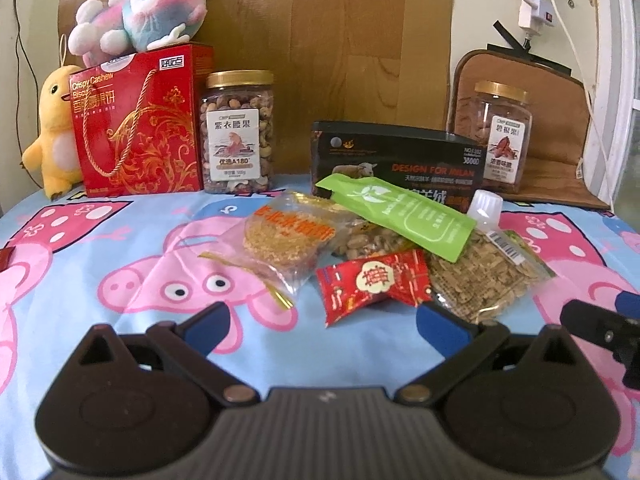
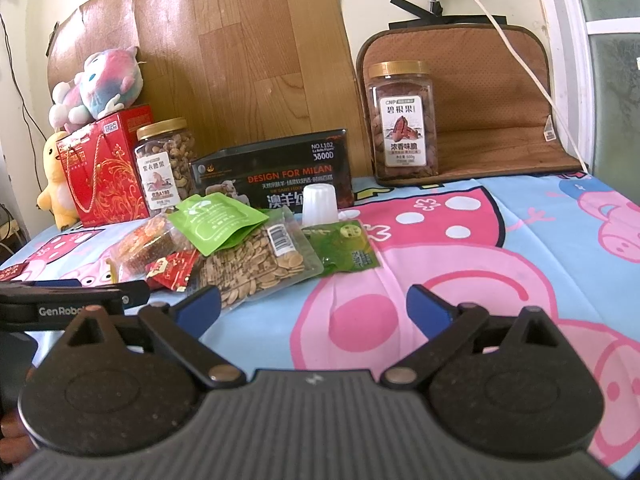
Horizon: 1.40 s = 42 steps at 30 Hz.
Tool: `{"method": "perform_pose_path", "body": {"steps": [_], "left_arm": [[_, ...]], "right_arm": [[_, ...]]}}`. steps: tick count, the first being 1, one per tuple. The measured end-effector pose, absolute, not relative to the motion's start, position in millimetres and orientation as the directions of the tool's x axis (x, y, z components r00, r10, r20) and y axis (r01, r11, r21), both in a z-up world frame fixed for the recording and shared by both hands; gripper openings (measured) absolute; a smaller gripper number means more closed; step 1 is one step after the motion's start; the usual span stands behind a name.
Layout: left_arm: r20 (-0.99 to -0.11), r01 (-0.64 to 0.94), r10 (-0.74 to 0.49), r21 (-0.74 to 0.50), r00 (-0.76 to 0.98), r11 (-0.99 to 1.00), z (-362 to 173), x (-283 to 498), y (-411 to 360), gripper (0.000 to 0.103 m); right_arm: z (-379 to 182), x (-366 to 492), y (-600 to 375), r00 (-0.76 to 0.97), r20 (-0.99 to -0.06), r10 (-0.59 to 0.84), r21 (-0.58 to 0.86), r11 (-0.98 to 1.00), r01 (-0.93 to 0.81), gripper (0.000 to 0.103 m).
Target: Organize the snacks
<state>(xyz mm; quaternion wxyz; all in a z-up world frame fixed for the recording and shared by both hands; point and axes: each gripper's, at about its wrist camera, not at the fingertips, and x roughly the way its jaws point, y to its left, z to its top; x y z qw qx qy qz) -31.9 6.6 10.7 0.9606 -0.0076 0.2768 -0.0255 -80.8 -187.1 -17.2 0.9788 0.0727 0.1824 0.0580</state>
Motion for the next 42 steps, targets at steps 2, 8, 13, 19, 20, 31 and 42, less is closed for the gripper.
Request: {"method": "perform_pose_path", "body": {"steps": [2,8,13,19,20,31,42], "left_arm": [[-0.529,0.051,-0.062,-0.035,0.846,0.998,10.8,-32.3,7.2,0.103],[-0.52,0.059,-0.076,-0.049,0.851,0.997,11.6,-33.4,9.4,0.103],[-0.496,0.056,-0.087,-0.076,0.864,0.996,13.4,-37.0,14.2,0.103],[-0.477,0.063,-0.139,-0.171,0.868,0.983,15.6,-37.7,32.1,0.103],[-0.477,0.061,-0.146,-0.188,0.867,0.98,15.5,-37.0,35.2,0.103],[-0.449,0.031,-0.174,-0.309,0.876,0.95,12.6,-36.3,58.3,0.102],[-0.44,0.14,-0.327,-0.404,0.836,0.904,15.8,-32.1,62.6,0.101]], "right_arm": [[-17.2,-80.8,-187.1,0.927,-0.348,0.14,0.164,0.983,-0.087,0.1],[-17.2,-80.7,-187.3,0.928,-0.346,0.139,0.164,0.983,-0.086,0.099],[-17.3,-81.2,-187.1,0.929,-0.344,0.14,0.167,0.982,-0.087,0.094],[-7.5,-71.7,-194.5,0.918,-0.34,0.203,0.212,0.968,-0.135,0.075],[-3.2,-67.2,-194.6,0.914,-0.339,0.224,0.217,0.964,-0.156,0.072],[16.3,28.7,-132.9,0.788,-0.447,0.424,-0.014,0.877,-0.48,0.085],[16.4,13.9,-128.1,0.77,-0.498,0.399,-0.066,0.868,-0.493,0.07]]}}
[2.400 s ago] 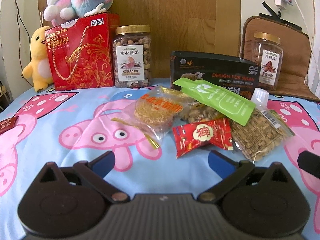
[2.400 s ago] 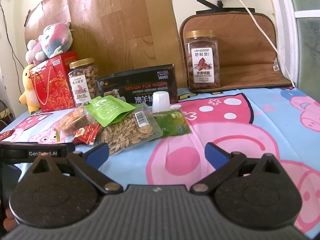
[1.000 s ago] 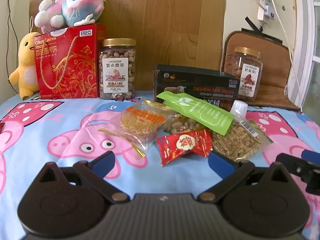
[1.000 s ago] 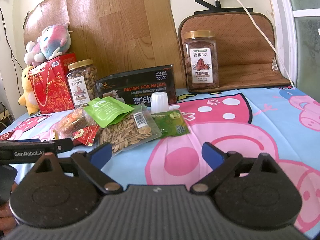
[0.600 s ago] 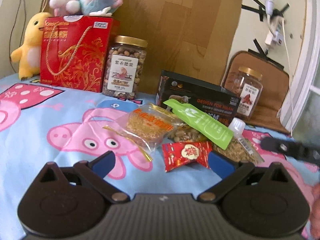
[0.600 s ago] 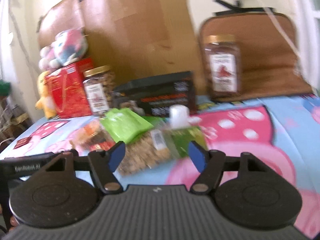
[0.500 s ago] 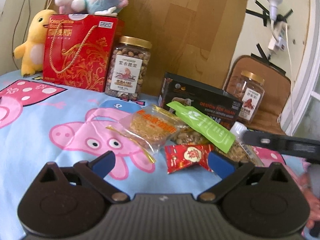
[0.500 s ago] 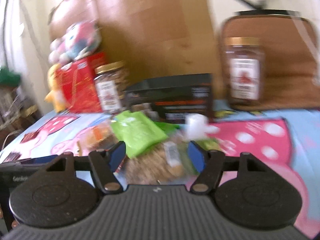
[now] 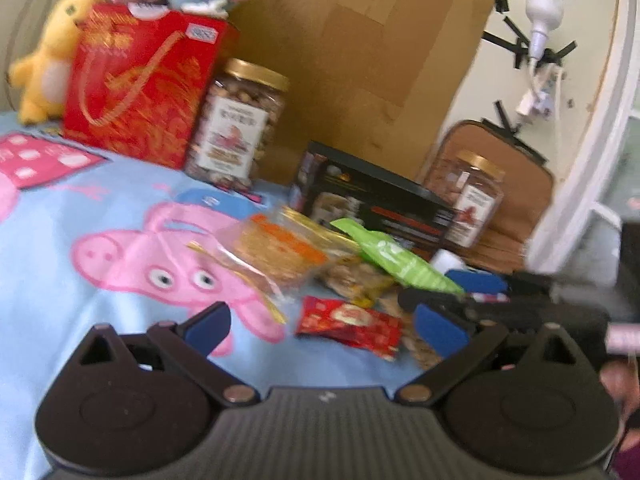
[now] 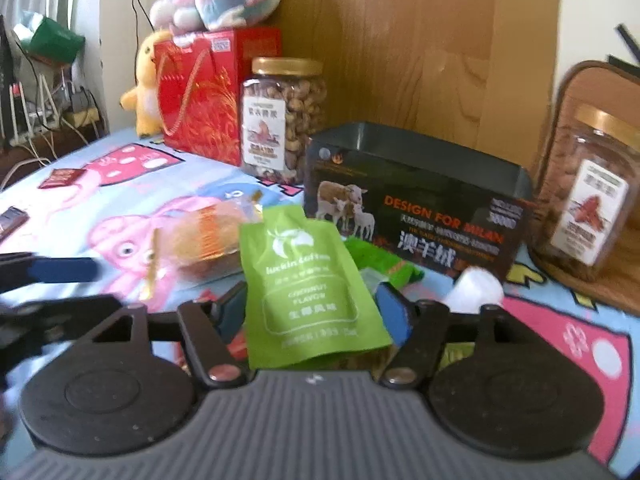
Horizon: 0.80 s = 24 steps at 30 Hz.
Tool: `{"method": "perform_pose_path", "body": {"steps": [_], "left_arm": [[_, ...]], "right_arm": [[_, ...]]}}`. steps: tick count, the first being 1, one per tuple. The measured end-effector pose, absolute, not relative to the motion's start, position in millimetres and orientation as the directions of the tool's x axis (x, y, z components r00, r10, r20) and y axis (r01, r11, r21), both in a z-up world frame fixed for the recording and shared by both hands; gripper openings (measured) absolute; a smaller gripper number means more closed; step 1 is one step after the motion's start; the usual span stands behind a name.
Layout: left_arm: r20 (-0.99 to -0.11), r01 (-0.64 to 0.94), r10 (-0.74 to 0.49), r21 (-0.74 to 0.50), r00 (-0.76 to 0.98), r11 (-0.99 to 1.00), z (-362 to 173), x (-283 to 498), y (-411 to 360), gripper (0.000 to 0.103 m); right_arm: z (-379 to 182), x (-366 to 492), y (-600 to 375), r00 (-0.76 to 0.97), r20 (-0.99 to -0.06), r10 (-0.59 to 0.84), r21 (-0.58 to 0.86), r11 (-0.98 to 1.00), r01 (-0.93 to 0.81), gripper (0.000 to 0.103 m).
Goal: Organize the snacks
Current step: 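Grasp the green coconut pouch with the left tool and lift it, then lower the green pouch into the black box with the left tool while the right tool grasps the white cup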
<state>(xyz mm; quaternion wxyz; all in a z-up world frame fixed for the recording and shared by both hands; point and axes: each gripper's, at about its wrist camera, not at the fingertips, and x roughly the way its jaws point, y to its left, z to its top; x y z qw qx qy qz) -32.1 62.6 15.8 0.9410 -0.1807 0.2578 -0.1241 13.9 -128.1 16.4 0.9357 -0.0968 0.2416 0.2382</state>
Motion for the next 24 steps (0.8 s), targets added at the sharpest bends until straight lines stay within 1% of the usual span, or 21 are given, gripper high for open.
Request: {"method": "perform_pose_path", "body": {"steps": [2,4,5,6,7,8,9,10,11,12,13,15,18,21,24], "left_arm": [[-0.426,0.198,-0.438,-0.5,0.791,0.843,18.2,-29.1,63.3,0.1],[-0.418,0.228,-0.542,-0.598,0.729,0.768,17.5,-22.9,62.0,0.095],[-0.417,0.228,-0.589,-0.648,0.692,0.727,15.4,-17.3,60.5,0.09],[-0.421,0.222,-0.616,-0.676,0.666,0.702,13.4,-12.0,58.3,0.081],[-0.428,0.216,-0.638,-0.696,0.64,0.684,11.1,-6.1,55.3,0.077],[-0.442,0.208,-0.647,-0.703,0.621,0.68,8.1,-1.1,51.7,0.07],[-0.456,0.199,-0.651,-0.706,0.607,0.68,6.0,3.0,48.4,0.06],[-0.465,0.193,-0.654,-0.708,0.596,0.679,3.7,6.0,44.7,0.054],[-0.473,0.19,-0.661,-0.711,0.583,0.677,2.0,8.0,41.3,0.041],[-0.477,0.193,-0.667,-0.712,0.573,0.675,1.5,9.6,36.7,0.031],[-0.477,0.199,-0.668,-0.709,0.571,0.677,3.2,9.5,34.1,0.027],[-0.488,0.205,-0.651,-0.686,0.581,0.698,10.8,8.9,29.5,0.027],[-0.458,0.239,-0.657,-0.681,0.599,0.692,31.4,12.2,29.5,0.027],[-0.429,0.284,-0.657,-0.658,0.619,0.697,61.1,32.0,28.0,0.027],[-0.414,0.292,-0.65,-0.651,0.637,0.7,86.0,69.0,25.0,0.027]], "right_arm": [[16.4,-12.2,-134.1,0.784,-0.48,0.394,-0.061,0.876,-0.478,0.07],[10.2,-31.2,-138.5,0.791,-0.481,0.378,-0.046,0.89,-0.454,0.07],[5.3,-34.2,-139.2,0.792,-0.483,0.373,-0.037,0.895,-0.445,0.07],[1.0,-38.4,-139.0,0.794,-0.481,0.371,-0.029,0.899,-0.437,0.07],[-2.4,-42.9,-139.3,0.8,-0.472,0.371,-0.021,0.902,-0.43,0.07],[-4.5,-46.8,-139.9,0.806,-0.461,0.372,-0.009,0.906,-0.423,0.07],[-5.7,-50.3,-140.6,0.809,-0.451,0.377,0.007,0.908,-0.419,0.07],[-6.6,-51.8,-140.2,0.809,-0.444,0.385,0.027,0.908,-0.417,0.07],[-6.9,-52.3,-139.5,0.81,-0.438,0.39,0.039,0.908,-0.416,0.07],[-7.0,-52.9,-137.5,0.814,-0.431,0.389,0.039,0.909,-0.414,0.07],[-6.9,-53.6,-135.4,0.822,-0.425,0.379,0.026,0.913,-0.408,0.07],[-6.4,-54.5,-134.5,0.828,-0.423,0.368,0.015,0.917,-0.4,0.07],[4.6,-55.1,-138.6,0.842,-0.38,0.381,0.015,0.913,-0.407,0.07],[24.1,-48.1,-134.4,0.875,-0.308,0.375,-0.079,0.906,-0.416,0.07],[46.5,-16.5,-132.4,0.89,-0.27,0.367,-0.146,0.898,-0.414,0.07]]}}
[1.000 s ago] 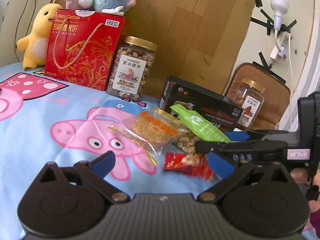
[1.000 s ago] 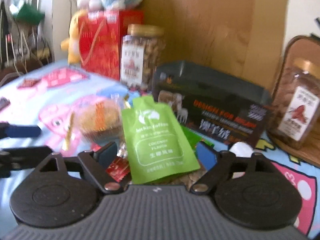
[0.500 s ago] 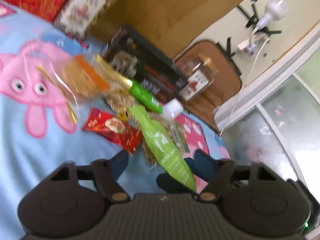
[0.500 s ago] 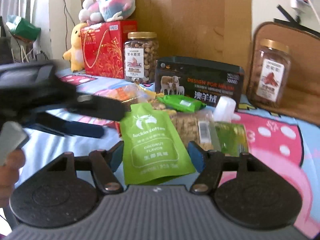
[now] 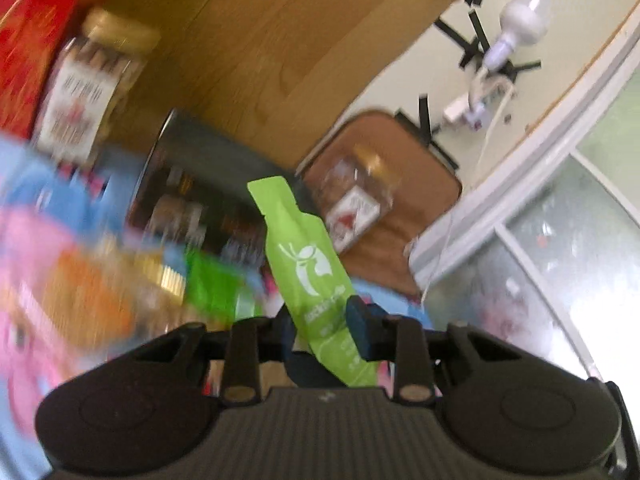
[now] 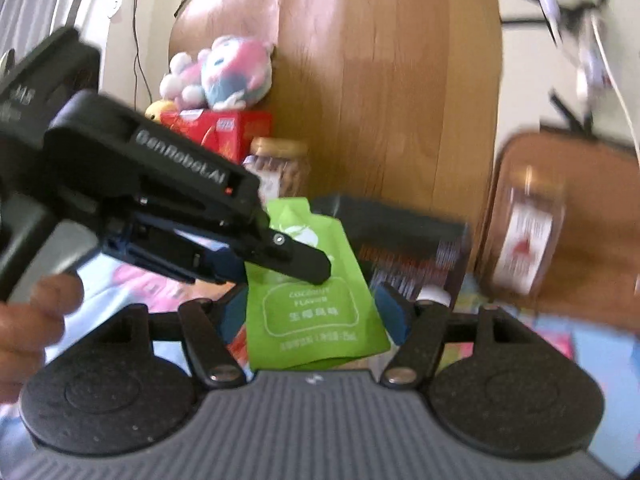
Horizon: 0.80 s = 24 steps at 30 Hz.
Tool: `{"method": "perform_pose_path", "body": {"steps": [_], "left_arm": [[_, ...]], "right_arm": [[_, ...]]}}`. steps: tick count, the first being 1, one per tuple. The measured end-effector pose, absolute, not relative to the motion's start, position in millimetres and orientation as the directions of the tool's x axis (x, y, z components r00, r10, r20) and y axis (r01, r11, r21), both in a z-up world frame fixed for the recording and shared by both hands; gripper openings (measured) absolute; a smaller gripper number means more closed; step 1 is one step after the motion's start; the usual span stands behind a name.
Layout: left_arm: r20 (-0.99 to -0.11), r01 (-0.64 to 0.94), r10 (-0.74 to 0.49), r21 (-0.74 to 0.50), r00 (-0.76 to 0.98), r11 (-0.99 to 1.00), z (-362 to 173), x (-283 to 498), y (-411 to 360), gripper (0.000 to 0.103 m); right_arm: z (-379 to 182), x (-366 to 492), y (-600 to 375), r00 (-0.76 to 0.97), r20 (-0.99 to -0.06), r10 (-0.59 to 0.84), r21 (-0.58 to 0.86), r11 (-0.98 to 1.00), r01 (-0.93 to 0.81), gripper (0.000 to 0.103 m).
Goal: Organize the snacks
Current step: 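Lower the green pouch into the black box with the left tool while the right tool grasps the white cup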
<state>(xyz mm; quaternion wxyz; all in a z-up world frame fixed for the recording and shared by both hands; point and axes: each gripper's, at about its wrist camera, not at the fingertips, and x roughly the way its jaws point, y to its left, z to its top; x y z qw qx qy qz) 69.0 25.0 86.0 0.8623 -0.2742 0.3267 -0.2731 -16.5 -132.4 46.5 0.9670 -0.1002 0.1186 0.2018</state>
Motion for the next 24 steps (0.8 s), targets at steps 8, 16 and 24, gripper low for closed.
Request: {"method": "perform_pose_path", "body": {"steps": [8,16,24], "left_arm": [[-0.473,0.167,-0.602,-0.68,0.643,0.714,84.5,183.5,23.4,0.03],[-0.48,0.172,-0.495,-0.569,0.725,0.804,82.6,182.3,26.6,0.046],[-0.425,0.236,-0.502,-0.538,0.753,0.809,86.2,112.9,40.7,0.046]], "right_arm": [[94.8,136.9,-141.9,0.75,-0.506,0.427,-0.027,0.861,-0.508,0.07],[90.2,160.6,-137.6,0.804,-0.477,0.355,-0.135,0.874,-0.466,0.074],[61.0,95.3,-199.6,0.853,-0.402,0.333,0.023,0.935,-0.354,0.072]]}}
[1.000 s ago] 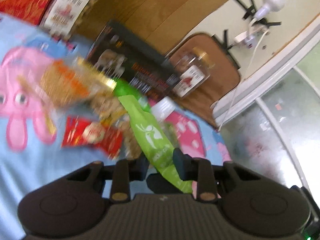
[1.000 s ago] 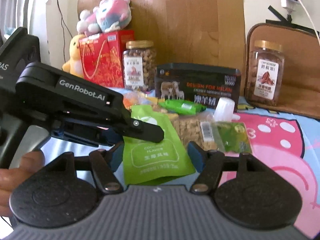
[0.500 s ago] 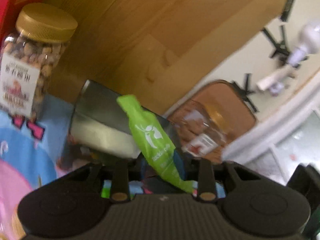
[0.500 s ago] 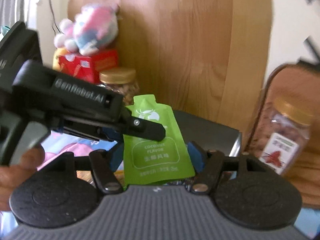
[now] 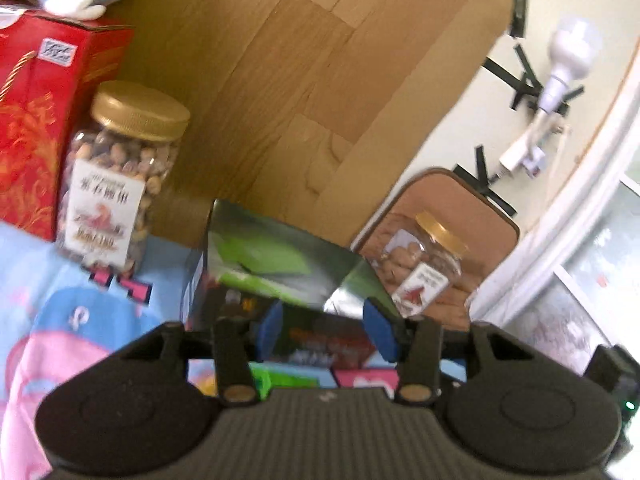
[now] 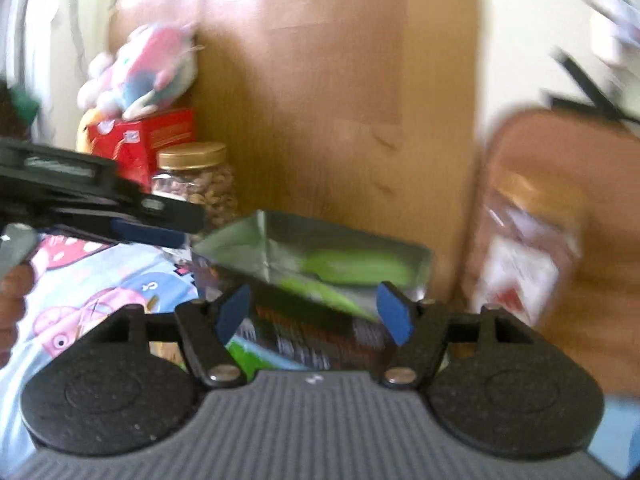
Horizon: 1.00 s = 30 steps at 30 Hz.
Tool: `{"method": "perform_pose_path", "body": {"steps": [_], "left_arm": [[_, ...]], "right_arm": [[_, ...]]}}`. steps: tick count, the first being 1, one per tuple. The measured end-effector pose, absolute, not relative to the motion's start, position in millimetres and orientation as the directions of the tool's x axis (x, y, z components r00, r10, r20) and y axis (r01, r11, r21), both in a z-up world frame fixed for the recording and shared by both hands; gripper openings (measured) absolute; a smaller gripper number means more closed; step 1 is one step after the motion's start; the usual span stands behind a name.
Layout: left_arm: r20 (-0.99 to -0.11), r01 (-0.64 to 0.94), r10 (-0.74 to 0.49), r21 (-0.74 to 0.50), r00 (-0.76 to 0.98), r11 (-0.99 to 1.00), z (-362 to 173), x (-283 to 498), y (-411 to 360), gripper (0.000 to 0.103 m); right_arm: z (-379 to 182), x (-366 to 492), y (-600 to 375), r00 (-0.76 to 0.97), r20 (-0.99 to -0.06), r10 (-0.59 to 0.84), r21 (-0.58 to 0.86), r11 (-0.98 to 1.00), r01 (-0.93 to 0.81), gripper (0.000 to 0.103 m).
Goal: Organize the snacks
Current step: 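Lower the green pouch into the black box with the left tool while the right tool grasps the white cup, then carry the white cup into the black box with the right tool and release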
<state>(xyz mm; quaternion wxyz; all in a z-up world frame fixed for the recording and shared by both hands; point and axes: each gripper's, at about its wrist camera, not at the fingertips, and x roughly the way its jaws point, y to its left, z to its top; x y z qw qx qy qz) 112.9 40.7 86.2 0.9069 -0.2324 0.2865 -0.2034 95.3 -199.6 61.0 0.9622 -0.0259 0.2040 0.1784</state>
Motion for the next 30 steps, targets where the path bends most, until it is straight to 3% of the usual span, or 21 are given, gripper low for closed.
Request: {"method": "perform_pose_path", "body": {"steps": [5,7,8,9,12,15,19,25,28,30], "left_arm": [[-0.481,0.241,-0.52,-0.528,0.706,0.814,67.5,100.3,22.4,0.046],[-0.502,0.234,-0.528,-0.536,0.685,0.812,60.0,97.5,17.4,0.046],[-0.508,0.23,-0.535,-0.544,0.675,0.807,57.6,96.3,15.9,0.046],[-0.512,0.228,-0.541,-0.55,0.668,0.803,55.4,93.4,16.8,0.046],[-0.509,0.225,-0.556,-0.571,0.658,0.789,55.1,84.6,21.9,0.046],[-0.481,0.229,-0.583,-0.608,0.655,0.76,57.0,73.9,34.4,0.048],[-0.442,0.215,-0.627,-0.681,0.642,0.7,49.7,65.4,45.8,0.055],[-0.382,0.171,-0.719,-0.806,0.581,0.566,26.1,61.9,52.9,0.055],[-0.407,0.145,-0.696,-0.795,0.592,0.589,20.2,61.5,51.9,0.044],[-0.419,0.141,-0.676,-0.78,0.606,0.609,17.3,61.1,50.9,0.029]], "right_arm": [[27.9,95.0,-215.2,0.834,-0.466,0.296,0.176,0.955,-0.241,0.071],[16.7,100.5,-212.1,0.821,-0.486,0.299,0.188,0.953,-0.236,0.059],[12.7,103.5,-209.4,0.813,-0.498,0.302,0.184,0.953,-0.241,0.039],[9.1,106.6,-207.2,0.805,-0.504,0.315,0.191,0.949,-0.251,0.034],[13.1,98.2,-212.3,0.818,-0.476,0.323,0.224,0.944,-0.242,0.033],[32.8,76.2,-221.5,0.841,-0.39,0.374,0.29,0.917,-0.273,0.033],[45.7,52.5,-231.6,0.807,-0.273,0.523,0.485,0.799,-0.354,0.033],[2.9,62.6,-228.7,0.665,-0.263,0.699,0.784,0.557,-0.275,0.033],[-20.6,66.1,-223.2,0.628,-0.276,0.728,0.84,0.5,-0.21,0.033],[-29.7,66.8,-224.0,0.626,-0.267,0.732,0.868,0.466,-0.175,0.033]]}}
